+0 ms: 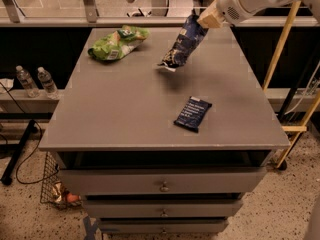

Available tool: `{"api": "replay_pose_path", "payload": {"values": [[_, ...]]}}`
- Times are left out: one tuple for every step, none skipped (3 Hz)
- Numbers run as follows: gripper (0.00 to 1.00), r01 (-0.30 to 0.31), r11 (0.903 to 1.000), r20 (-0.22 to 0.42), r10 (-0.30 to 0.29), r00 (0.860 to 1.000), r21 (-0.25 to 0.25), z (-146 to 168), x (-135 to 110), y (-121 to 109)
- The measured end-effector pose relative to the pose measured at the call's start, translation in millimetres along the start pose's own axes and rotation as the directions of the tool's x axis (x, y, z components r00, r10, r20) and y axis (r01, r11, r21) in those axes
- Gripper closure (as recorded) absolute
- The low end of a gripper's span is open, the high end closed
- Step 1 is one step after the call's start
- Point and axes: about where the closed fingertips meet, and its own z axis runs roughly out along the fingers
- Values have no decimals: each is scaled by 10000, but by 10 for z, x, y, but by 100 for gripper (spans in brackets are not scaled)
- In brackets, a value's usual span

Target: Move blue chip bag near rxbar blueberry

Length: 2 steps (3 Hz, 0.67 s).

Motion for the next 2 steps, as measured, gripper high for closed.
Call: {"api": "replay_pose_path", "payload": {"values": [[100, 13, 10000, 13, -13, 10000, 10, 5, -1, -10], [100, -77, 9991, 43, 75, 10000, 426, -66, -23, -3]]}}
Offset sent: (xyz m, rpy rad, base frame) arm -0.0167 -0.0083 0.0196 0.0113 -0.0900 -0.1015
